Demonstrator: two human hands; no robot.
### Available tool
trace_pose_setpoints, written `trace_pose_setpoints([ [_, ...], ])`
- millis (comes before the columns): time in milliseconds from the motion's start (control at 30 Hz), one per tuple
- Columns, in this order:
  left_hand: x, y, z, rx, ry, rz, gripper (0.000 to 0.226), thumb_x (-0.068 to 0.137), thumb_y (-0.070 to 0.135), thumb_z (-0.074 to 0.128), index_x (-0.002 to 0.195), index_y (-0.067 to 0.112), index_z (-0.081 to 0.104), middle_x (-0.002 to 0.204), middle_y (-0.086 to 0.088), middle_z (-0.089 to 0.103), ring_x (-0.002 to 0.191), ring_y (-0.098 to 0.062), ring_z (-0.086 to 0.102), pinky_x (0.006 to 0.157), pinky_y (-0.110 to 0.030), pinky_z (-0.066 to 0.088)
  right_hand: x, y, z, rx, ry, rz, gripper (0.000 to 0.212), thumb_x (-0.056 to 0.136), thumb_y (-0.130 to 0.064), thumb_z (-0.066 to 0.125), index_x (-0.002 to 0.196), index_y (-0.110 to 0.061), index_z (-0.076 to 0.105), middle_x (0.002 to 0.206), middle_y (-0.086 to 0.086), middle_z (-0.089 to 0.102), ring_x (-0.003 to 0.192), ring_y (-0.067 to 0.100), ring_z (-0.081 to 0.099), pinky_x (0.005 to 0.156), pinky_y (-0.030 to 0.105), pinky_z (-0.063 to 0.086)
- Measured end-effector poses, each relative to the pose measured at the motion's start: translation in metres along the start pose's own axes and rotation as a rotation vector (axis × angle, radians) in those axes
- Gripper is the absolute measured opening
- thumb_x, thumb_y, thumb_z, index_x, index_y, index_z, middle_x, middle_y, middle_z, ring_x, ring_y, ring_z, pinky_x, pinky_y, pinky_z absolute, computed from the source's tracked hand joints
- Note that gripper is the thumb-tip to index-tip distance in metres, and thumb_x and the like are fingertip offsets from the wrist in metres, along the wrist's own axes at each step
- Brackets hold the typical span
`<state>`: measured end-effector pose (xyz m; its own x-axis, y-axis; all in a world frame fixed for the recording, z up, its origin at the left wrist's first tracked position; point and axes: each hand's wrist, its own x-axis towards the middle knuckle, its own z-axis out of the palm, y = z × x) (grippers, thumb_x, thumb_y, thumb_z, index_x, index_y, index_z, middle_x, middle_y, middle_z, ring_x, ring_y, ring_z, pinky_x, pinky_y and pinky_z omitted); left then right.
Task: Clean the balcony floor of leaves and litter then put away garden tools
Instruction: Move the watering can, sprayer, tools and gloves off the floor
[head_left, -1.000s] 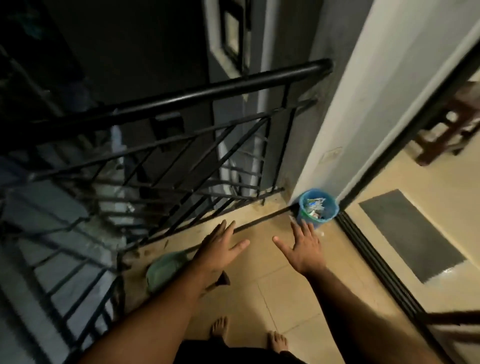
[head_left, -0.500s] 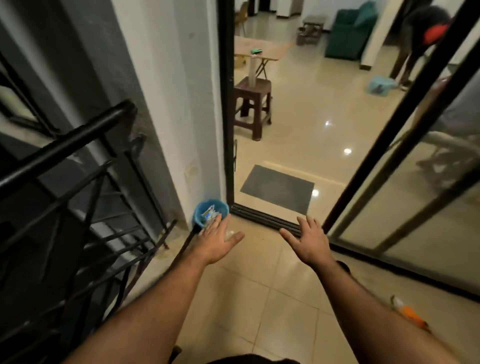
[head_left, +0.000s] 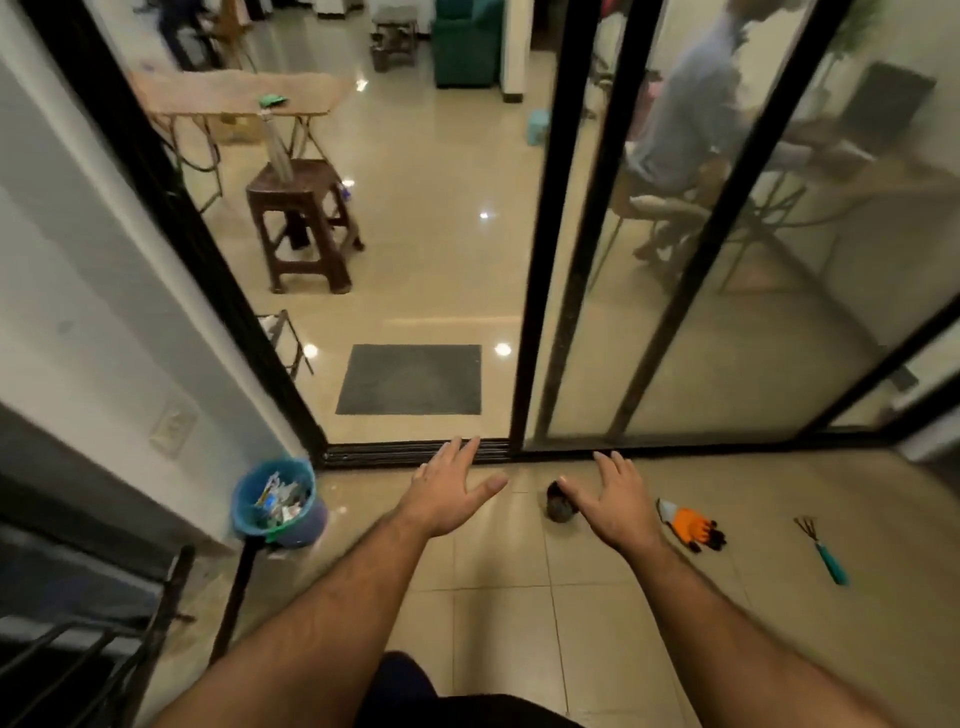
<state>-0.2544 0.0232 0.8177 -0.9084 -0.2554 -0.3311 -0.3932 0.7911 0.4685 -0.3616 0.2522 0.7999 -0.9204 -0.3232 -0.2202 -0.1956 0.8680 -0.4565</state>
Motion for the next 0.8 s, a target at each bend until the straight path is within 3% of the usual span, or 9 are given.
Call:
trace_pose_setpoints([
  [200,0.072,0.045,0.006,0.082,-0.125,0.224,0.092,0.087,0.080,0.029,0.159,0.025,0.013,0.166,-0.004,0.012,0.153,-0.018,0.011,0.122,-0.046,0.018,0.011,0.042,-0.013,0.145,0.119,0.255,0.080,0.086,-0.070,0.053,0.143,-0.015,0.047,0.146,0.008,0.047,0.136,0.025,0.041,0.111,0.038,0.035],
  [300,0.117,0.065,0.008,0.117,-0.198,0.369,0.118,0.066,0.099,0.010,0.159,0.026,0.015,0.165,-0.003,0.016,0.152,-0.018,0.015,0.122,-0.044,0.020,0.013,0.065,-0.015,0.184,0.221,0.397,0.088,0.075,-0.085,0.045,0.131,-0.019,0.057,0.134,0.005,0.057,0.127,0.025,0.049,0.105,0.038,0.042],
  [400,0.156,0.092,0.012,0.172,-0.264,0.477,0.107,0.074,0.092,0.019,0.159,0.027,0.013,0.166,-0.006,0.015,0.152,-0.019,0.015,0.123,-0.040,0.018,0.004,0.081,-0.024,0.213,0.326,0.524,0.089,0.073,-0.085,0.044,0.134,-0.020,0.056,0.137,0.006,0.055,0.131,0.026,0.048,0.108,0.039,0.039],
  [500,0.184,0.124,0.016,0.210,-0.352,0.587,0.119,0.065,0.099,0.010,0.159,0.026,0.011,0.166,-0.006,0.014,0.152,-0.021,0.016,0.122,-0.042,0.019,-0.006,0.083,-0.046,0.240,0.390,0.669,0.083,0.084,-0.071,0.054,0.145,-0.015,0.046,0.150,0.008,0.045,0.142,0.025,0.035,0.115,0.038,0.031],
  [633,0.196,0.174,0.040,0.310,-0.463,0.734,0.091,0.088,0.076,0.030,0.160,0.023,0.012,0.167,-0.005,0.008,0.153,-0.019,0.011,0.123,-0.039,0.015,-0.027,0.103,-0.049,0.278,0.510,0.845,0.081,0.086,-0.067,0.056,0.147,-0.014,0.043,0.154,0.009,0.040,0.144,0.024,0.032,0.116,0.039,0.030],
  [800,0.196,0.238,0.078,0.318,-0.557,0.910,0.111,0.069,0.095,0.012,0.158,0.028,0.017,0.166,-0.003,0.016,0.150,-0.022,0.022,0.121,-0.042,0.023,-0.053,0.135,-0.054,0.325,0.591,1.007,0.086,0.084,-0.073,0.054,0.148,-0.017,0.041,0.155,0.009,0.038,0.143,0.027,0.033,0.116,0.045,0.032],
])
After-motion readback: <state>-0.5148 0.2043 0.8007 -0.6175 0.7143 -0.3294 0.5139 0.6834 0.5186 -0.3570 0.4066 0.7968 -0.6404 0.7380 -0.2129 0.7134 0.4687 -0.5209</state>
